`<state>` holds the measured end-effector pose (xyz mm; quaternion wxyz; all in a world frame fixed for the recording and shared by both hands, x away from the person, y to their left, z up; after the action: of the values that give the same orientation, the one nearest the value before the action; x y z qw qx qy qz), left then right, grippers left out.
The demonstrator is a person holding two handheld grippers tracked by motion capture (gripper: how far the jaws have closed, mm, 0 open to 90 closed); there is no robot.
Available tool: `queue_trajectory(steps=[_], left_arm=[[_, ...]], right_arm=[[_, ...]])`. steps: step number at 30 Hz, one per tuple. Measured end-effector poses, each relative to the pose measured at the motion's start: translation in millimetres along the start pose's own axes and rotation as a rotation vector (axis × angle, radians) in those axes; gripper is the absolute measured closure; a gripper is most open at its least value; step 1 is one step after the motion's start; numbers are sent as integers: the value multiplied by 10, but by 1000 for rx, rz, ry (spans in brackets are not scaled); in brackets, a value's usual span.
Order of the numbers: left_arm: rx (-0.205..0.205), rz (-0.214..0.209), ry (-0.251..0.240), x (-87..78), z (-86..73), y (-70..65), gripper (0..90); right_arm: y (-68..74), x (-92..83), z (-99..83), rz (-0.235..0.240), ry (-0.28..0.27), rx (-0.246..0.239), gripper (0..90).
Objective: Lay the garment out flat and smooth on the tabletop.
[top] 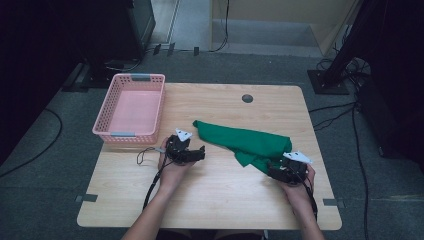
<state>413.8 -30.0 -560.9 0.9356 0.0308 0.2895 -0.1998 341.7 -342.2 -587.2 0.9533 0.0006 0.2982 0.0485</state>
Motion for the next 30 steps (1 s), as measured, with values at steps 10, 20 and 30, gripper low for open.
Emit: queue_trajectory(steps=[10,20,30], left_arm=[[-18,8,16,273,43,-63,244],[-103,2,-9,441,116,-93,317],[-93,29,-31,520,171,-151,666]], right_arm=[[2,3,1,-3,1,3,144],[2,4,1,-3,1,4,143],[0,6,0,-7,3,4,135]])
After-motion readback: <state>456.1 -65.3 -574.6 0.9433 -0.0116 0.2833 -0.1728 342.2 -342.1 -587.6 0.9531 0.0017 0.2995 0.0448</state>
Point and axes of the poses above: each handheld gripper's, and its own axes: x roughly forward along the jaws, z roughly out of its top, y roughly to its left, the point moved 9 cm from there along x, roughly forward along the jaws, and after that the axes turned 7 degrees about -y, right-handed, at the moved point
